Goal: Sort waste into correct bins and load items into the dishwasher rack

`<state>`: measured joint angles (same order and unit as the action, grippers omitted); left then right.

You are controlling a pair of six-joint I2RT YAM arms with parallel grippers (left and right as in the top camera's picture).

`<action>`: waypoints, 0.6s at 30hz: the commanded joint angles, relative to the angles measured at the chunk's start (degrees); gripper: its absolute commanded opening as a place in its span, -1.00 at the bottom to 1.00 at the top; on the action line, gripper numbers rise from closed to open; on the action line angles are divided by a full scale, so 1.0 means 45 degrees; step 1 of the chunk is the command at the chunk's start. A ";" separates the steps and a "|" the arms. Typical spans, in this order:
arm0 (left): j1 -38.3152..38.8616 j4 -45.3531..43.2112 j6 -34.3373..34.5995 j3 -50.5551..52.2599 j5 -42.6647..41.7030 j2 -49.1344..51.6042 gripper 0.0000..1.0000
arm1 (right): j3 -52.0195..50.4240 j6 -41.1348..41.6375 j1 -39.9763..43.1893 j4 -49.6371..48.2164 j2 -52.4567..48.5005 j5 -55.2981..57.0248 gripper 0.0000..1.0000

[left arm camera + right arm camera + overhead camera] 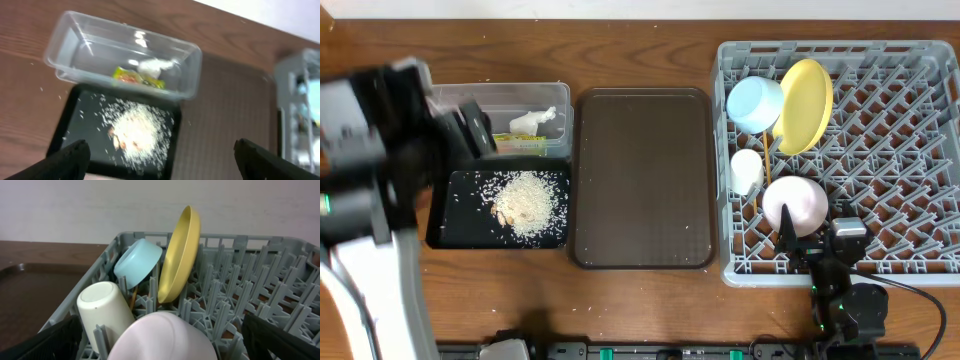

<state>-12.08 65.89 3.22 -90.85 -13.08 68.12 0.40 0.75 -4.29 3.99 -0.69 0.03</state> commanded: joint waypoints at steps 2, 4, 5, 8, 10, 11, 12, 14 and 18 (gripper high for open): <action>0.1044 -0.0097 0.0073 0.1637 0.0117 -0.2166 0.89 | -0.0024 -0.0185 0.0199 0.0039 0.0092 -0.0068 0.98; 0.1676 -0.0709 0.0073 0.2754 0.0117 -0.3410 0.89 | -0.0024 -0.0185 0.0199 0.0039 0.0092 -0.0068 0.98; 0.1938 -0.1073 0.0078 0.3337 0.0112 -0.4017 0.89 | -0.0024 -0.0185 0.0199 0.0039 0.0092 -0.0073 0.98; 0.2696 -0.2633 0.0131 0.5591 0.0039 -0.6173 0.90 | -0.0024 -0.0185 0.0199 0.0039 0.0092 -0.0073 0.99; 0.2987 -0.3905 0.0180 0.7242 -0.0112 -0.7669 0.89 | -0.0024 -0.0185 0.0199 0.0039 0.0092 -0.0068 0.99; 0.3060 -0.4517 0.0180 0.8034 -0.0223 -0.8364 0.89 | -0.0024 -0.0185 0.0199 0.0039 0.0092 -0.0068 0.99; 0.3099 -0.5241 0.0214 0.8947 -0.0296 -0.9131 0.89 | -0.0024 -0.0185 0.0199 0.0039 0.0092 -0.0073 0.98; 0.3094 -0.6606 0.0461 1.0598 -0.0321 -1.0457 0.89 | -0.0024 -0.0185 0.0199 0.0039 0.0092 -0.0073 0.99; 0.3094 -0.9768 0.0695 1.3590 -0.0321 -1.2444 0.90 | -0.0024 -0.0185 0.0199 0.0039 0.0092 -0.0068 0.99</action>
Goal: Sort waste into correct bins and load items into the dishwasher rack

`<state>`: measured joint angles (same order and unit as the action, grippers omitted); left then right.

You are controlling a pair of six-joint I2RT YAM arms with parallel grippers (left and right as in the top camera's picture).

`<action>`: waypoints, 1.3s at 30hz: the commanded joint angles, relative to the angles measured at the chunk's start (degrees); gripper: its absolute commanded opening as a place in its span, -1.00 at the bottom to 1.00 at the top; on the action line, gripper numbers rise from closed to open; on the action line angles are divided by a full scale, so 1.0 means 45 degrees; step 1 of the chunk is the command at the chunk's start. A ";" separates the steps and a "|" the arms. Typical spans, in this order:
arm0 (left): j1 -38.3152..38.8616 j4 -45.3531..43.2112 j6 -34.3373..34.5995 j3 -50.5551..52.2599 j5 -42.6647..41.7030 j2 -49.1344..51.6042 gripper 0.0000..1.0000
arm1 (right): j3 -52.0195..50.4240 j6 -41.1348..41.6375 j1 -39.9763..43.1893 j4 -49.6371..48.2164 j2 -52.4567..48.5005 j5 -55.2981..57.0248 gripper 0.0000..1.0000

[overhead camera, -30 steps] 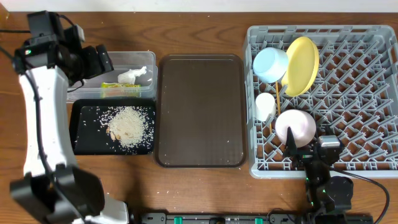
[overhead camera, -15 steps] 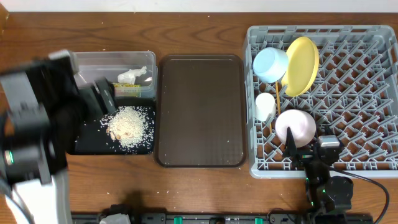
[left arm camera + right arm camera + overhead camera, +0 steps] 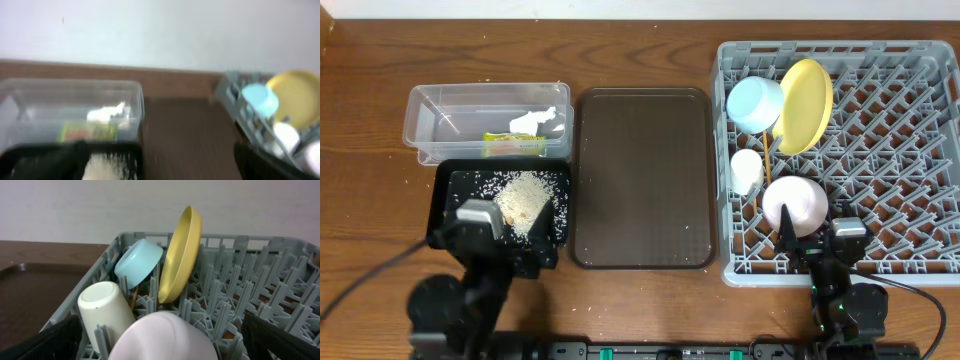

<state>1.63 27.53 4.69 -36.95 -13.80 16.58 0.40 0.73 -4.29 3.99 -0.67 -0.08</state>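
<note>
A clear bin (image 3: 480, 120) at the back left holds a white scrap and a yellow-green wrapper (image 3: 513, 144). In front of it a black tray (image 3: 455, 195) carries a pile of rice (image 3: 523, 198). The grey dishwasher rack (image 3: 900, 150) on the right holds a blue bowl (image 3: 754, 102), a yellow plate (image 3: 804, 105), a white cup (image 3: 746, 170) and a pink bowl (image 3: 795, 204). My left gripper (image 3: 495, 240) hangs open and empty at the black tray's near edge; its wrist view is blurred. My right gripper (image 3: 815, 236) stands open at the rack's front, with the pink bowl (image 3: 165, 335) between its fingers and not gripped.
A brown serving tray (image 3: 642, 175) lies between the bins and the rack. Stray rice grains dot the wood around the black tray. The left arm's base sits at the near left edge, the right arm's at the near right.
My left arm was raised over the table's left side, looking down on the bins. Now it is low at the near left edge, looking level across them. The right arm has not moved.
</note>
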 commanded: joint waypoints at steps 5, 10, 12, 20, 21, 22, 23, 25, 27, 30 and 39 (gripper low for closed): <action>0.0049 -0.5600 0.0423 0.4517 -0.0160 -0.2147 0.89 | -0.0024 -0.0180 0.0199 0.0039 0.0087 -0.0049 0.98; 0.0049 -0.8582 0.0423 0.6630 -0.0165 -0.2788 0.90 | -0.0024 -0.0180 0.0199 0.0039 0.0087 -0.0049 0.98; 0.0049 -0.8913 0.0602 0.7295 -0.0165 -0.3123 0.89 | -0.0024 -0.0180 0.0199 0.0039 0.0087 -0.0049 0.99; 0.0073 -0.8310 0.0646 0.8160 -0.0039 -0.3662 0.90 | -0.0024 -0.0180 0.0199 0.0039 0.0083 -0.0049 0.98; 0.0083 -0.8218 0.0646 0.8160 0.0044 -0.3662 0.89 | -0.0024 -0.0180 0.0199 0.0039 0.0083 -0.0049 0.99; 0.0097 -0.8111 0.0646 0.8160 0.0160 -0.3662 0.89 | -0.0024 -0.0180 0.0199 0.0039 0.0083 -0.0049 0.99; 0.0131 -0.7893 0.0646 0.8160 0.0369 -0.3662 0.89 | -0.0024 -0.0180 0.0199 0.0039 0.0083 -0.0044 0.99; 0.0257 -0.7286 0.0646 0.8160 0.0840 -0.3662 0.90 | -0.0024 -0.0180 0.0199 0.0039 0.0083 -0.0044 0.98; 0.0466 -0.6411 0.0646 0.8160 0.1661 -0.3662 0.90 | -0.0024 -0.0180 0.0199 0.0039 0.0083 -0.0044 0.99; 0.0680 -0.5183 0.0651 0.8160 0.2565 -0.3662 0.90 | -0.0024 -0.0180 0.0199 0.0039 0.0083 -0.0044 0.99; 0.0719 -0.5217 0.0607 0.8160 0.2851 -0.3657 0.90 | -0.0019 -0.0180 0.0199 0.0039 0.0078 -0.0044 0.98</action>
